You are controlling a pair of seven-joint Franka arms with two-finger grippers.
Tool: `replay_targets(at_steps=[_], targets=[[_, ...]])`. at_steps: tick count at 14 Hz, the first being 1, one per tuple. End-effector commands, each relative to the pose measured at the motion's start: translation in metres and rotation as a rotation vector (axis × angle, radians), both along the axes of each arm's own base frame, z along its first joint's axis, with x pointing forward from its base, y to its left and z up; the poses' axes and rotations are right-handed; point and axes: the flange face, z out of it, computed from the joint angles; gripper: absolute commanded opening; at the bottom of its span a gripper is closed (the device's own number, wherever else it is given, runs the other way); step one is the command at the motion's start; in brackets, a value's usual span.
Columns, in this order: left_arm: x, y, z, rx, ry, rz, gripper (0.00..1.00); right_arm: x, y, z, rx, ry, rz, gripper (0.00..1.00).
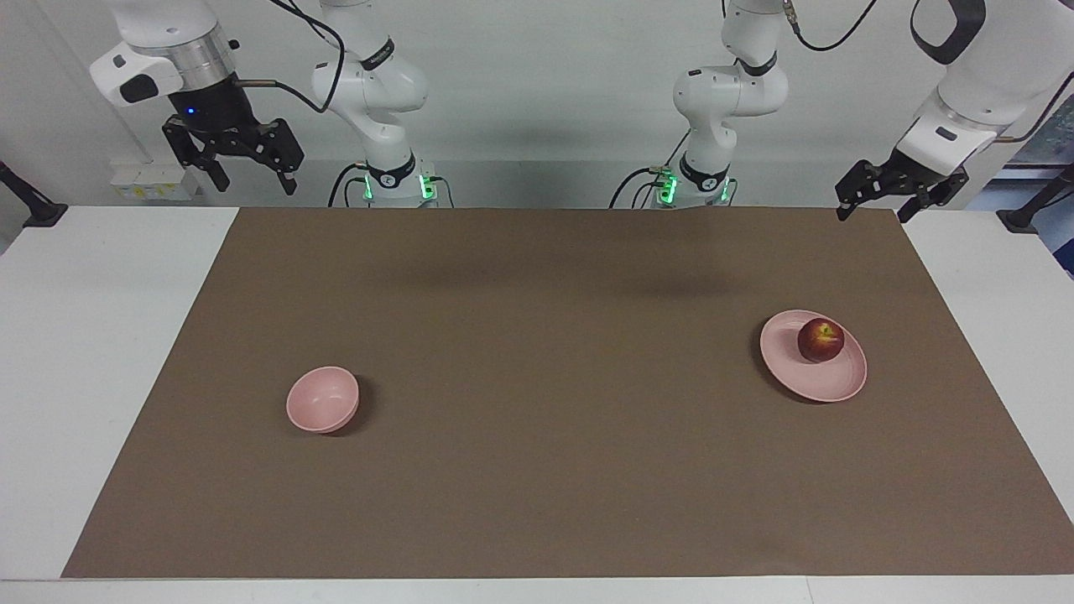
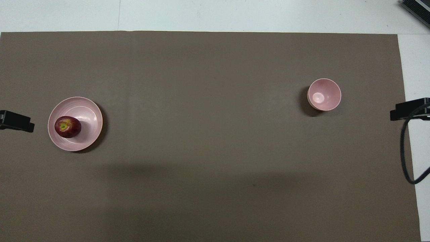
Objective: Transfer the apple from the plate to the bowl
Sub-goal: 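Reach the left gripper down over the red apple in the pink plate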
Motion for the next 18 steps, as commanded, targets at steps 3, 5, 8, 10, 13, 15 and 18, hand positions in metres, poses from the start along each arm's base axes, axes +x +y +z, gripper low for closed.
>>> replay_targets(at_steps=[3, 5, 8, 10, 13, 15, 18], targets=[[0.009, 0.013, -0.053, -0.006, -0.055, 0.016, 1.00, -0.007, 0.005, -0.001, 0.026, -0.016, 0.022, 1.00], [0.020, 0.022, -0.078, -0.005, -0.038, 0.028, 1.00, -0.008, 0.007, 0.000, 0.026, -0.023, 0.023, 1.00], [0.030, 0.033, -0.114, -0.002, -0.046, 0.043, 1.00, -0.010, 0.010, -0.004, 0.025, -0.029, 0.024, 1.00], [0.032, 0.033, -0.147, 0.001, -0.067, 0.043, 1.00, -0.010, 0.012, -0.005, 0.027, -0.029, 0.021, 1.00], [0.046, 0.028, -0.196, 0.004, -0.059, 0.035, 1.00, -0.008, 0.014, -0.005, 0.026, -0.040, 0.023, 1.00], [0.043, 0.024, -0.227, 0.004, -0.041, 0.031, 1.00, -0.009, 0.014, -0.007, 0.026, -0.035, 0.023, 1.00], [0.033, 0.023, -0.256, 0.006, -0.067, 0.018, 1.00, -0.009, 0.014, -0.010, 0.026, -0.031, 0.023, 1.00]])
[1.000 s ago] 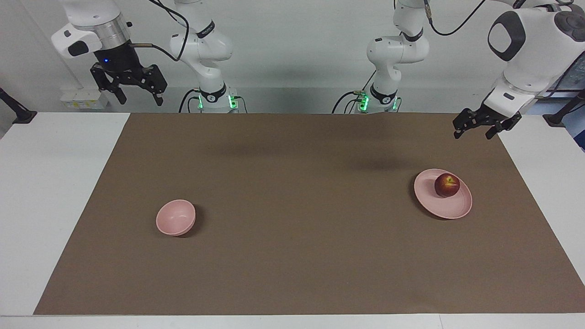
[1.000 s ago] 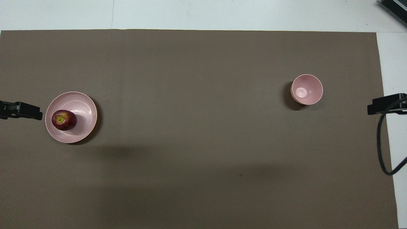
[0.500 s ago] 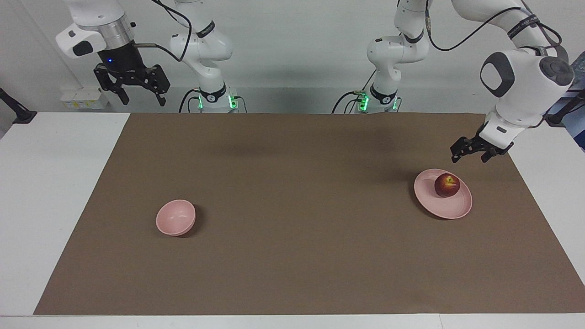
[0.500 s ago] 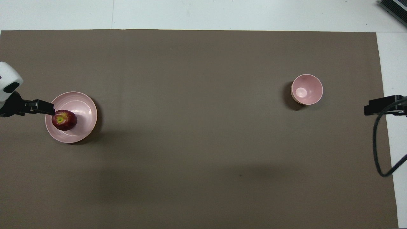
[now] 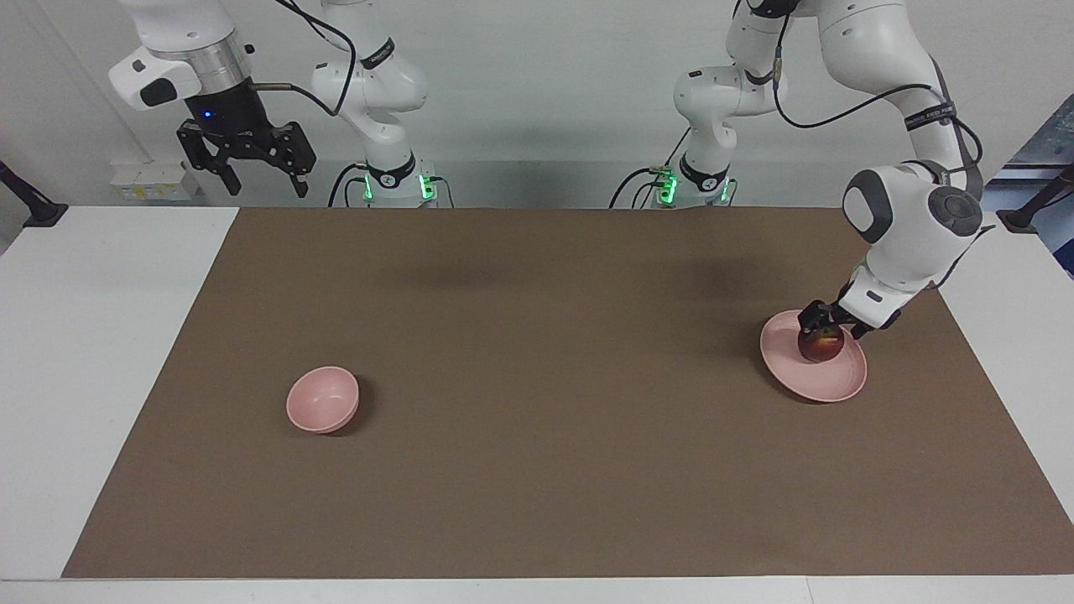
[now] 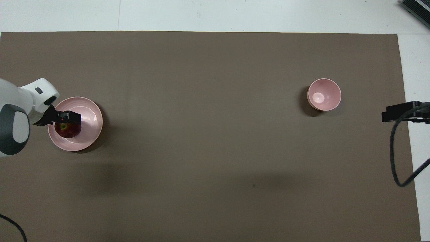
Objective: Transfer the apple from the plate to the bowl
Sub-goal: 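Reach the left gripper down over the red apple in the pink plate, then close the left gripper around the red apple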
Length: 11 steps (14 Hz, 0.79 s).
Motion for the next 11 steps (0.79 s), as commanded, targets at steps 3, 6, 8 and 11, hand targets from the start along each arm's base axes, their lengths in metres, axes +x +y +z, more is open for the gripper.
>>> replay_targets(at_steps=[3, 6, 8, 11], targets=[[-0.013, 0.000, -0.016, -0.006, -0.012, -0.014, 1.00, -0.006, 0.002, -0.005, 0.028, -0.012, 0.002, 1.00], [-0.013, -0.002, -0.017, -0.006, 0.003, 0.020, 0.16, -0.006, 0.002, -0.007, 0.028, -0.008, 0.002, 1.00], [-0.012, -0.005, -0.014, -0.007, 0.021, 0.019, 0.00, -0.006, 0.002, -0.007, 0.028, -0.008, 0.002, 1.00], [-0.005, -0.011, -0.008, -0.006, 0.008, 0.008, 0.00, -0.006, 0.003, -0.007, 0.028, -0.008, 0.004, 1.00]])
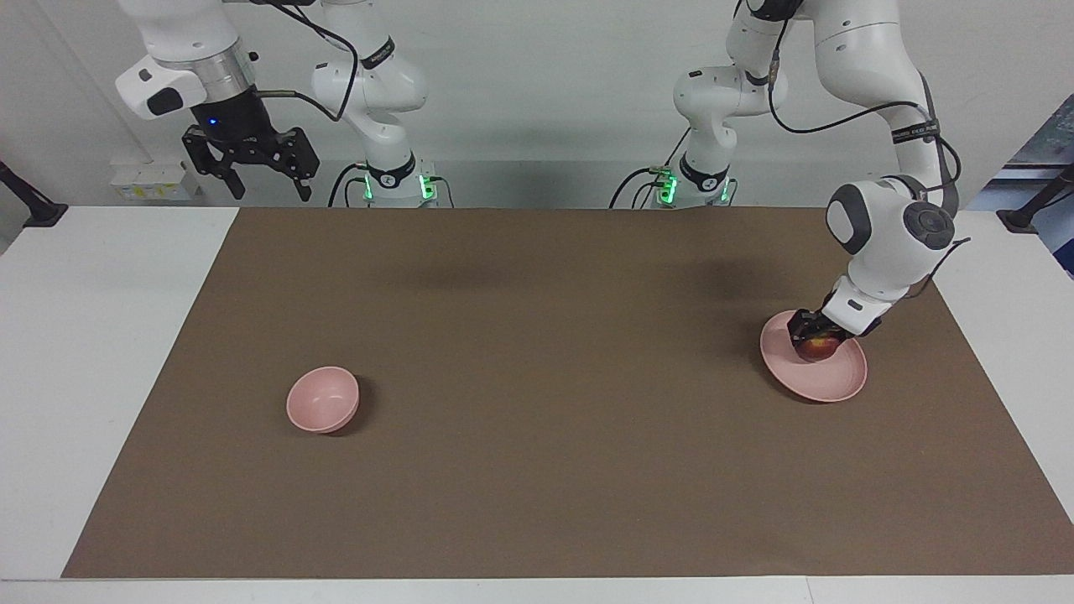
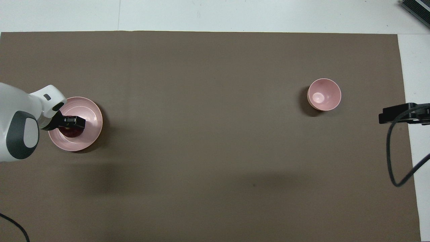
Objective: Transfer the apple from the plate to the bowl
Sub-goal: 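Close the left gripper around the red apple, then lift the apple with the left gripper while the right gripper approaches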
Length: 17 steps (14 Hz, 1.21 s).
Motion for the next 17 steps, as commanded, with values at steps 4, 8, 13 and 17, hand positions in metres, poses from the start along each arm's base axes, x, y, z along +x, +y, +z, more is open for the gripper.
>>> replay_targets(at_steps=[4, 8, 13, 17], targets=[[0.012, -0.019, 0.020, -0.001, -0.030, 0.051, 0.00, -0.006, 0.011, 0.000, 0.028, -0.019, 0.017, 1.00], [0.033, -0.021, 0.029, -0.100, -0.028, 0.182, 0.00, -0.006, 0.012, 0.000, 0.028, -0.019, 0.019, 1.00], [0.035, -0.017, 0.030, -0.156, -0.001, 0.259, 0.00, -0.006, 0.015, 0.000, 0.029, -0.019, 0.016, 1.00], [0.040, -0.023, 0.035, -0.178, 0.001, 0.253, 0.00, -0.006, 0.022, 0.001, 0.034, -0.024, -0.001, 1.00]])
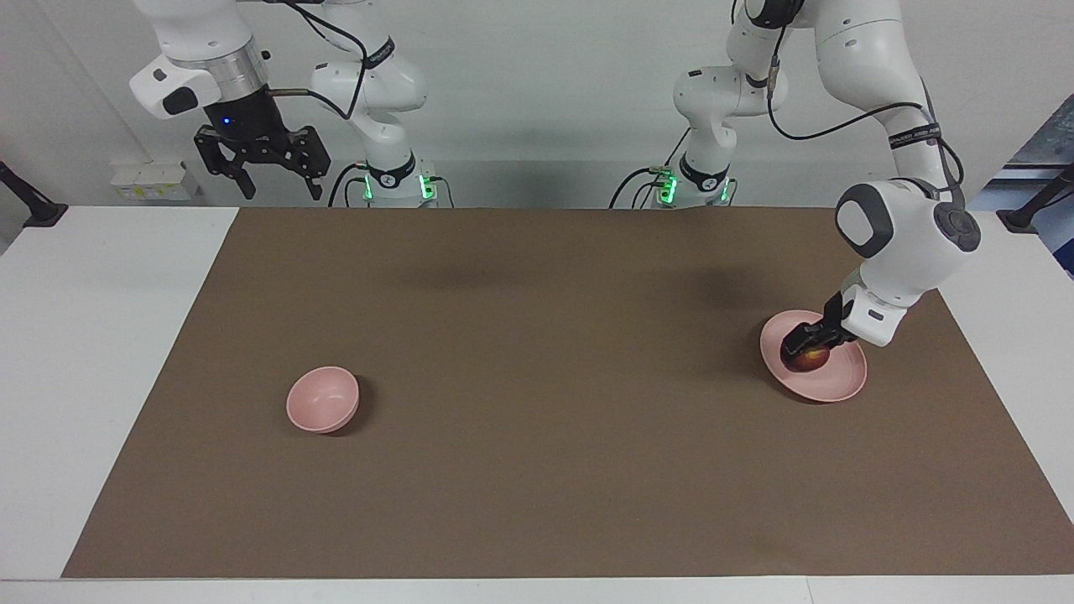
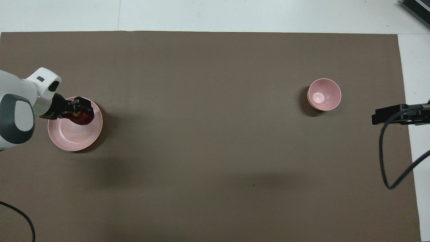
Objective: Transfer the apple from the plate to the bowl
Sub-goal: 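Lift the apple with the left gripper while the right gripper approaches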
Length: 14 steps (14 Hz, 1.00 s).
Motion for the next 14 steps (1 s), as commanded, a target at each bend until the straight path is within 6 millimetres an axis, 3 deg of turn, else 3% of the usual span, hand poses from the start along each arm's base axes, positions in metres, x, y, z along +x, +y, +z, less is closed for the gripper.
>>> replay_targets(at_steps=[1, 3, 4, 8, 10, 14], targets=[[0.016, -0.011, 0.010, -0.020, 0.017, -0.018, 0.00, -0.005, 0.007, -0.003, 0.027, -0.018, -0.015, 1.00], [0.051, -0.061, 0.033, -0.039, 0.003, -0.101, 0.00, -0.002, 0.015, -0.010, 0.055, -0.021, -0.007, 1.00], [0.054, -0.076, 0.038, -0.039, 0.004, -0.123, 0.00, -0.002, 0.017, -0.011, 0.074, -0.023, -0.018, 1.00], [0.049, -0.123, 0.041, -0.095, 0.018, -0.152, 0.00, 0.001, 0.035, -0.018, 0.108, -0.027, -0.051, 1.00], [0.043, -0.137, 0.040, -0.162, 0.064, -0.106, 0.00, 0.002, 0.045, -0.019, 0.111, -0.036, -0.045, 1.00], [0.031, -0.188, 0.041, -0.190, 0.125, -0.018, 0.00, 0.007, 0.048, -0.020, 0.115, -0.054, -0.069, 1.00]])
